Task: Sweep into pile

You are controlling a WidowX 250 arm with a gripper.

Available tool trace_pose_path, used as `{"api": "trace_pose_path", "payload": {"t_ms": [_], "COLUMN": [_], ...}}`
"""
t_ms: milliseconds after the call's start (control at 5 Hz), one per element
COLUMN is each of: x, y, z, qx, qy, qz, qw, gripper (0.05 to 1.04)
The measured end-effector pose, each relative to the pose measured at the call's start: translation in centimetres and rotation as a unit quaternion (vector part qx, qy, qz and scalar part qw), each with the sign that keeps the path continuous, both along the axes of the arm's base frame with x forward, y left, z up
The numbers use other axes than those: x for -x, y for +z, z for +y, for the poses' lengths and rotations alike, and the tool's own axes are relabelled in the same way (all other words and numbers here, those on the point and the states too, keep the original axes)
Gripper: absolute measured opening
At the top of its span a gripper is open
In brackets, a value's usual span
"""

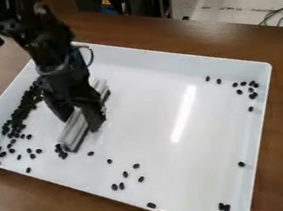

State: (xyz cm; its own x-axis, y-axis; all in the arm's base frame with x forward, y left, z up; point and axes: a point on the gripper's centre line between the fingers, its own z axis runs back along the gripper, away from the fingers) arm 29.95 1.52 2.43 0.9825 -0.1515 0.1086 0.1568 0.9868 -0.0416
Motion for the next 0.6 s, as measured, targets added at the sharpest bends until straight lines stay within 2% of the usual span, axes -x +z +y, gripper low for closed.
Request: {"api": "trace_pose_path", "payload": {"t_ms": [200, 400, 600], "x": [0.9, 1.3, 1.4], "y": [2.2, 4.2, 5.6], "z": [-0.6, -1.5, -3.4], "qx": [-0.022, -0.033, -0.026], "qy": [-0.005, -0.006, -0.022], "qz": [0.014, 0.011, -0.004], "qw": [0.9996, 0.9994, 0.9994], "gripper": [1.012, 1.001, 0.999]}}
